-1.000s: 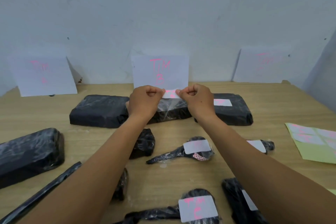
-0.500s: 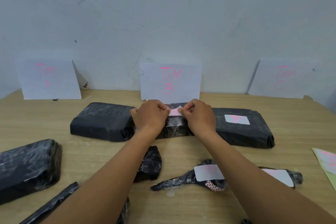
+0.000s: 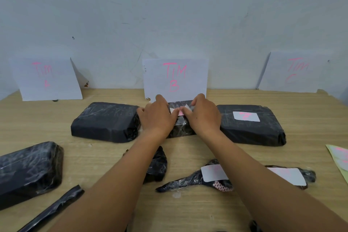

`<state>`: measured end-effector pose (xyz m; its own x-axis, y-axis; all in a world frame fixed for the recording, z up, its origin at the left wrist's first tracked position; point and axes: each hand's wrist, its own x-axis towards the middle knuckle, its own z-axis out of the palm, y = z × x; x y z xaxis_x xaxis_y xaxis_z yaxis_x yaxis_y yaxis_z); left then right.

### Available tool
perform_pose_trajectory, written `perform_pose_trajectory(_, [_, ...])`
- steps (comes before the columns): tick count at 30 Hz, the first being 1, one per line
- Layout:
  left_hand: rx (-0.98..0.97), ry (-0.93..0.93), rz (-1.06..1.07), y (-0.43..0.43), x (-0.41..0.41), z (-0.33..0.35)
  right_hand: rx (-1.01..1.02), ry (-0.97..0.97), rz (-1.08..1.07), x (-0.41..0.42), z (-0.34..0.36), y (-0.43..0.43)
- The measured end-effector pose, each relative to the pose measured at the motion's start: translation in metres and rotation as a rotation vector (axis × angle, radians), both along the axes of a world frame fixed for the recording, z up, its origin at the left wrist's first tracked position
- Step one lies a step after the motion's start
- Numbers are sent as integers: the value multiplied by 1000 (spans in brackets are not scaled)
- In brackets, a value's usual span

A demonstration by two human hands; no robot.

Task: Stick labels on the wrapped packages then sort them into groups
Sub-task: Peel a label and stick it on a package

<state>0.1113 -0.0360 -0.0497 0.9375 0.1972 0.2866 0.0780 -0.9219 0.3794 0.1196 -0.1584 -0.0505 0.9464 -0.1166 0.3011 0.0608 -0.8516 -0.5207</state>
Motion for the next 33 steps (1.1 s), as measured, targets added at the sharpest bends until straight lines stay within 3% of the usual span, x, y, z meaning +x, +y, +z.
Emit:
perform_pose_trajectory(12, [-155, -28, -73, 4, 1, -1, -89, 34, -16, 7, -2, 2])
perform_pose_trajectory(18, [-210, 36, -255, 19, -5, 3, -9, 33, 171, -3, 3, -16])
perform_pose_trajectory(24, [31, -80, -465, 10, -27, 6, -389, -109, 443, -22, 1, -24])
perform_pose_trajectory(27, [63, 29, -580, 6, -33, 2, -490, -73, 478, -26, 0, -24])
perform_pose_trajectory(33, [254, 217, -562, 12, -36, -3, -618, -25, 470, -31, 2, -25])
